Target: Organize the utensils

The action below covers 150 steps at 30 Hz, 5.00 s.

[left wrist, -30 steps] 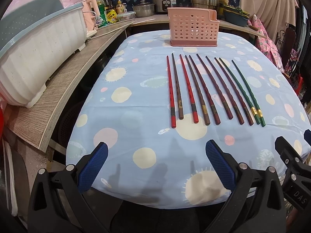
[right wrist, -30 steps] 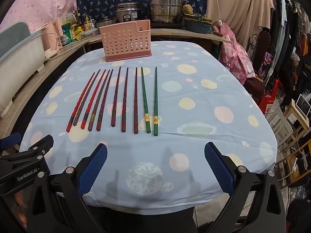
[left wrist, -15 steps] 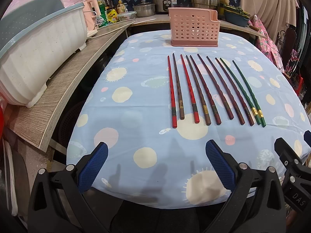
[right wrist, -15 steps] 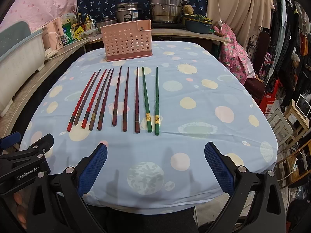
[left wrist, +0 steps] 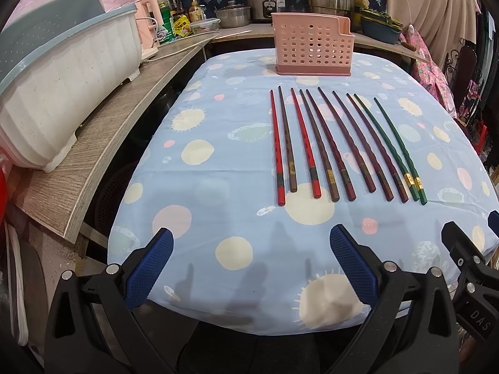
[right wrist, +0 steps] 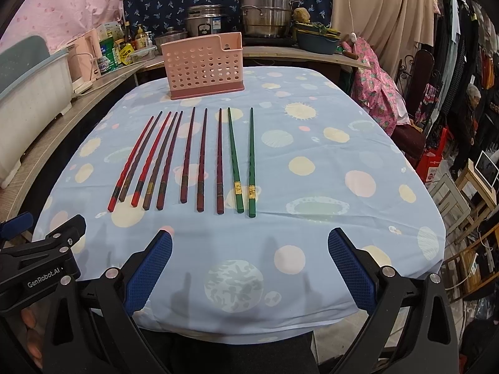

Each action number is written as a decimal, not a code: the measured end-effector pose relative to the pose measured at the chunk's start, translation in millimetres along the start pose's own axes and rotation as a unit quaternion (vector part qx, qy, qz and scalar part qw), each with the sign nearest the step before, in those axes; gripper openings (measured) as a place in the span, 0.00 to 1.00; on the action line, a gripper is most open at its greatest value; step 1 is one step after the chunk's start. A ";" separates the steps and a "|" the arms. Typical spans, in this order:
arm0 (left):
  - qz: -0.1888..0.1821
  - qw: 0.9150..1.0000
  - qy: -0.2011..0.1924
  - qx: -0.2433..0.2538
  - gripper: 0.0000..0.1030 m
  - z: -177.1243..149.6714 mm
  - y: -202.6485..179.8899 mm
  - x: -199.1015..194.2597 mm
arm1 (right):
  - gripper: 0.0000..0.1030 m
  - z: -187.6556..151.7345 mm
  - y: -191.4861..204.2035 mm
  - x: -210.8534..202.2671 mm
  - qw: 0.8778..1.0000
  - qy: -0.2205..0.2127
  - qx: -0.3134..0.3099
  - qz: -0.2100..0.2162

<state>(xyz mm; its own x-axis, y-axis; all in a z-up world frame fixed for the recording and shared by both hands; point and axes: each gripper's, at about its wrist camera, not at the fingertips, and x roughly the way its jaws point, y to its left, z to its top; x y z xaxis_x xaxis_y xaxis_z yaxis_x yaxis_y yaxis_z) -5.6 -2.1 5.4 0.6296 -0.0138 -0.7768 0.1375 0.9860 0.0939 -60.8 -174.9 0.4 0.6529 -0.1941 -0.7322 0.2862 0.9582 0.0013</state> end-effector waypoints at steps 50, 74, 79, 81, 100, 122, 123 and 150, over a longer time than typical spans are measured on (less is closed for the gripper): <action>-0.006 0.999 -0.009 -0.036 0.93 42.5 19.5 62.1 | 0.93 47.3 -32.5 61.6 0.999 -0.006 0.037 -0.008; -0.014 0.999 0.028 -0.031 0.86 49.0 11.8 106.8 | 0.44 52.2 -30.7 120.0 0.998 0.043 0.045 0.012; -0.013 0.998 0.040 -0.037 0.84 42.9 16.2 112.4 | 0.40 48.8 -28.0 117.1 0.999 0.041 0.032 0.004; -0.016 0.998 0.039 -0.041 0.84 41.5 18.5 112.1 | 0.39 46.1 -26.9 115.4 0.999 0.039 0.026 0.000; -0.082 0.995 0.045 -0.038 0.09 30.1 19.3 92.1 | 0.07 25.3 -20.2 93.2 0.999 0.037 -0.005 0.020; -0.108 0.991 -0.057 -0.054 0.07 110.1 46.6 7.0 | 0.07 125.6 -55.0 6.9 0.994 -0.090 0.028 0.063; -0.111 0.990 -0.061 -0.054 0.07 119.0 47.2 5.1 | 0.07 133.1 -55.8 5.8 0.993 -0.095 0.028 0.066; -0.147 0.956 -0.238 -0.083 0.06 384.7 30.5 -34.1 | 0.07 375.2 -30.6 28.8 0.964 -0.222 0.049 0.138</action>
<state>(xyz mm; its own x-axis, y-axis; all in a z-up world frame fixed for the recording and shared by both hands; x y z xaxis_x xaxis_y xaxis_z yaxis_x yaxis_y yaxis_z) 271.2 -35.4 274.3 0.8643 -0.3305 -0.3792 0.2646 0.9399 -0.2159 212.4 -288.7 234.9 0.9433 -0.0273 -0.3308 0.1100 0.9660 0.2340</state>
